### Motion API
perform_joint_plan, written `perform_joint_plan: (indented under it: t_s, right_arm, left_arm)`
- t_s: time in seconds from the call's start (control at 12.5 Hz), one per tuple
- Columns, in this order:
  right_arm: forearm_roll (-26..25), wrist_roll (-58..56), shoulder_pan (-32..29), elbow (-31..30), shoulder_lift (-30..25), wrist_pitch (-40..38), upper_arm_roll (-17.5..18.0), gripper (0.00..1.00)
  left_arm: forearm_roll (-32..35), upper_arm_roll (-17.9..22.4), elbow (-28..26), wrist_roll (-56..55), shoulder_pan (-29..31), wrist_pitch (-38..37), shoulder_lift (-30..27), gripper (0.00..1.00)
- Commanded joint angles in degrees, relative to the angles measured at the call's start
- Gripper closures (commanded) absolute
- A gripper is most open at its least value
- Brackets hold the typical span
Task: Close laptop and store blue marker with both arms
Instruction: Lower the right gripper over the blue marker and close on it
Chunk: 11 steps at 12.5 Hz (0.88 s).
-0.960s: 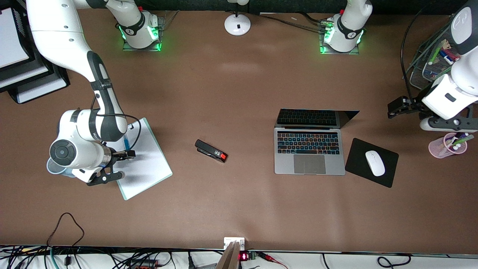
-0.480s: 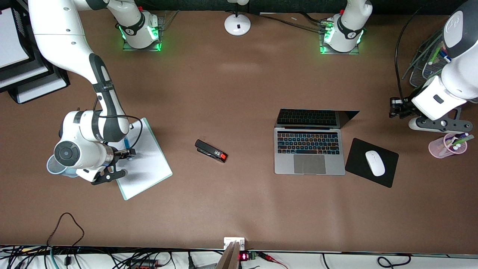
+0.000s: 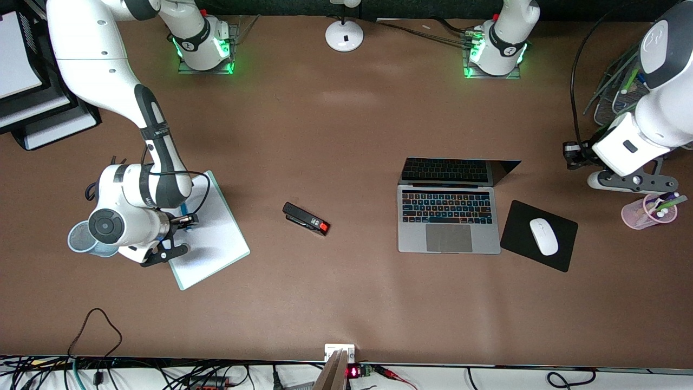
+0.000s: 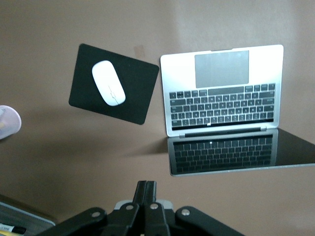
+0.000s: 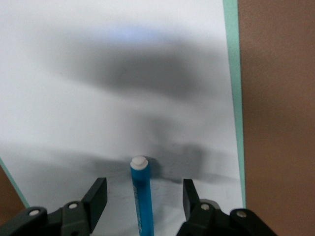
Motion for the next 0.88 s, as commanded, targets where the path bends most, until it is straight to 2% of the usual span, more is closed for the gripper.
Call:
perform_joint_plan:
  t_s: [0.0, 0.08, 0.4, 0.64, 0.8]
  right_arm:
    - [0.84, -1.16, 0.23, -0.29, -0.08, 0.27, -0.18, 0.35]
    - [0.84, -1.16, 0.23, -0.29, 0.01, 0.27, -0.18, 0.37]
    - [0.84, -1.16, 0.23, -0.29, 0.45, 0.54, -0.18, 0.41]
    - [0.84, -1.16, 0.23, -0.20, 0.80, 0.80, -0.18, 0.42]
    - [0.84, -1.08, 0.23, -0.20, 0.89, 0.80, -0.10, 0.43]
  left_arm:
    - [-0.27, -1.73, 0.53, 0.69, -0.49, -1.72, -0.05, 1.00]
    - [-0.27, -2.61, -1.13, 0.43, -0.49, -2.25, -1.88, 0.99]
    - [-0.27, -9.28, -15.35, -1.77, -0.06, 0.46, -12.25, 0.98]
    - [-0.62, -12.36, -28.52, -3.70, -0.23, 10.45, -18.23, 0.98]
    - [-0.62, -14.48, -35.13, -5.71, -0.23, 17.14, -19.83, 0.98]
